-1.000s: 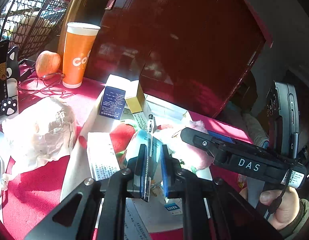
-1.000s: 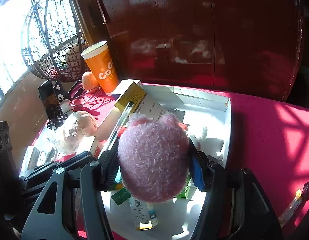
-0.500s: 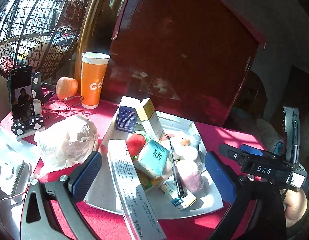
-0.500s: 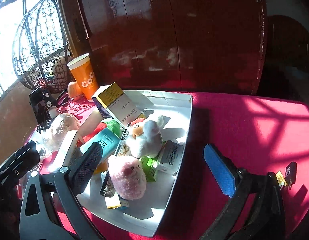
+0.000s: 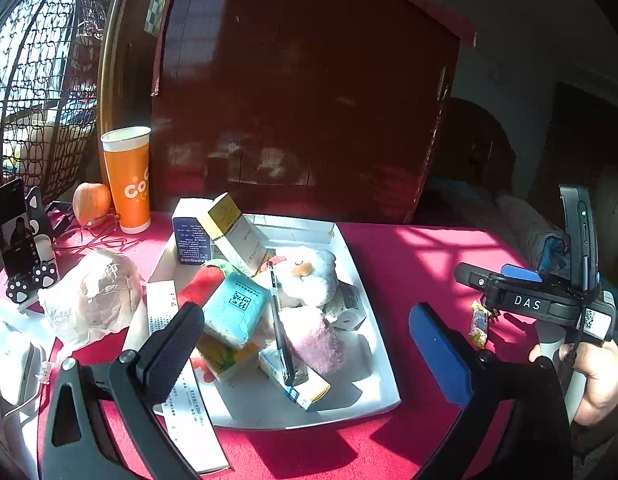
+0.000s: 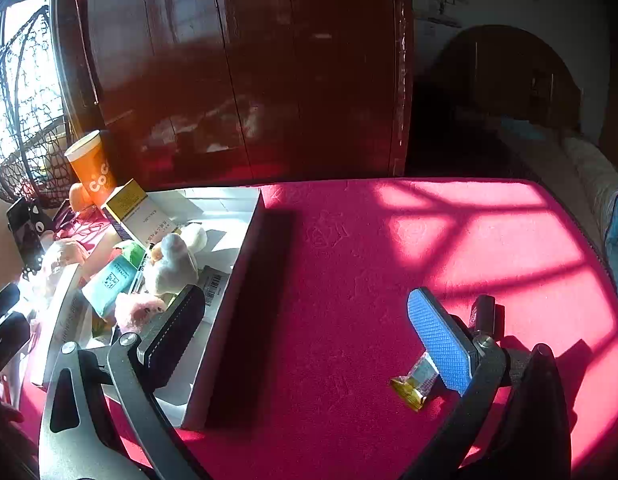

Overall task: Organize objects
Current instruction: 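Move both tools back to the snack bar and black charger plug, then grasp the snack bar with the left tool while the right tool grasps the black charger plug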

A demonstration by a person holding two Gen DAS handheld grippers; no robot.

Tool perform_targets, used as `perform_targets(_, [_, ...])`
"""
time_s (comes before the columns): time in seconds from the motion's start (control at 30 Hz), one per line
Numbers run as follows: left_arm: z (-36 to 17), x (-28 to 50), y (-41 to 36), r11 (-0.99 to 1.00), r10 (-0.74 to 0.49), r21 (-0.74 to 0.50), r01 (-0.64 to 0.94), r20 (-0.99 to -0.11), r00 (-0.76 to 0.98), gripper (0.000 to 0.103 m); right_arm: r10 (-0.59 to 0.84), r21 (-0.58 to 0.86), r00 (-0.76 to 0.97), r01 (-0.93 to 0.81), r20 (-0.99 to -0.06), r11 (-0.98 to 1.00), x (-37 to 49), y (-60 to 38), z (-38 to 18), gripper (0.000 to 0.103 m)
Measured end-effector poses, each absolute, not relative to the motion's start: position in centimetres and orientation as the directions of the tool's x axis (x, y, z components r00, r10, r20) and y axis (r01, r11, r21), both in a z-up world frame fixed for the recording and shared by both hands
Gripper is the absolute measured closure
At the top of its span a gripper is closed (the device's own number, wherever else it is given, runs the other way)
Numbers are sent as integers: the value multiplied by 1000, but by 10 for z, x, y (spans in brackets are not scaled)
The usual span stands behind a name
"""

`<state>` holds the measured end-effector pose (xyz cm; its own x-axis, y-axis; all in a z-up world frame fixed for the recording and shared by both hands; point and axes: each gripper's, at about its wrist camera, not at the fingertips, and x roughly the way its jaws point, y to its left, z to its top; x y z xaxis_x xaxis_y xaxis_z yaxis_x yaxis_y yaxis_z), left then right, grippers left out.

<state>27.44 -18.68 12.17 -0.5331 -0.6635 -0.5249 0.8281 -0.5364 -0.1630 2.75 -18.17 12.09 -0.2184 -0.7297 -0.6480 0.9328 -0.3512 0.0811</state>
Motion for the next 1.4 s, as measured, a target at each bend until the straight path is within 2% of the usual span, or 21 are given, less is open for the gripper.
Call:
perform_targets(0.2, [121, 213, -178, -668, -563, -119, 735, -564, -603, 0, -711, 116, -301, 873, -636, -474, -55, -145, 125, 1])
perform_targets(0.23, [120, 200, -177, -690, -544, -108, 716, -575, -611, 0, -697, 122, -314, 858, -644, -499, -72, -139, 122, 3])
perform_targets(0.27, [118, 186, -176, -715, -520, -100, 692, -584, -623, 0, -682, 126, -329, 841, -653, -526, -89, -133, 120, 6])
perform_targets(0.33, [111, 155, -173, -763, -473, -79, 641, -609, -637, 0, -652, 146, -335, 809, -680, -569, -119, -123, 112, 26])
perform_targets(0.37, [106, 138, -171, -782, -451, -68, 620, -625, -637, 0, -643, 166, -319, 800, -696, -577, -130, -122, 107, 30])
perform_targets(0.5, [79, 78, -163, -842, -353, -58, 536, -693, -629, 0, -618, 220, -211, 809, -757, -545, -146, -137, 80, 37])
perform_targets(0.7, [46, 29, -163, -845, -332, -40, 533, -743, -581, 0, -556, 218, -143, 818, -819, -532, -139, -176, 40, 68])
perform_targets(0.77, [40, 16, -165, -855, -307, -49, 517, -755, -579, 0, -548, 207, -143, 824, -824, -527, -137, -178, 32, 73])
perform_targets(0.83, [33, 3, -161, -870, -298, -26, 493, -769, -565, 0, -553, 160, -171, 851, -816, -500, -132, -175, 32, 83])
perform_targets(0.9, [25, -11, -158, -880, -280, -22, 475, -784, -555, 1, -582, 185, -156, 856, -798, -482, -137, -166, 31, 83])
perform_targets(0.93, [23, -17, -158, -882, -270, -27, 470, -789, -552, 3, -592, 196, -160, 849, -790, -491, -141, -159, 31, 83])
perform_targets(1.03, [16, -31, -159, -880, -264, -27, 474, -802, -536, 22, -644, 309, -131, 794, -753, -523, -160, -129, 30, 83])
perform_targets(1.1, [9, -34, -160, -878, -258, -24, 479, -818, -514, 43, -674, 363, -129, 761, -727, -538, -168, -108, 32, 83])
perform_targets(1.13, [7, -34, -159, -878, -264, -19, 477, -813, -519, 44, -686, 382, -132, 749, -715, -542, -171, -98, 33, 83])
perform_targets(1.17, [7, -33, -157, -884, -266, -17, 468, -804, -532, 56, -700, 402, -132, 737, -702, -543, -173, -88, 36, 83])
perform_targets(1.2, [8, -33, -154, -889, -264, -16, 457, -797, -542, 74, -712, 419, -133, 728, -689, -542, -174, -79, 38, 83])
perform_targets(1.23, [10, -32, -152, -890, -265, -15, 456, -796, -544, 85, -725, 434, -135, 722, -675, -539, -175, -72, 41, 83])
perform_targets(1.4, [21, -19, -142, -869, -285, -42, 493, -773, -567, 84, -765, 459, -144, 725, -627, -513, -159, -48, 55, 83])
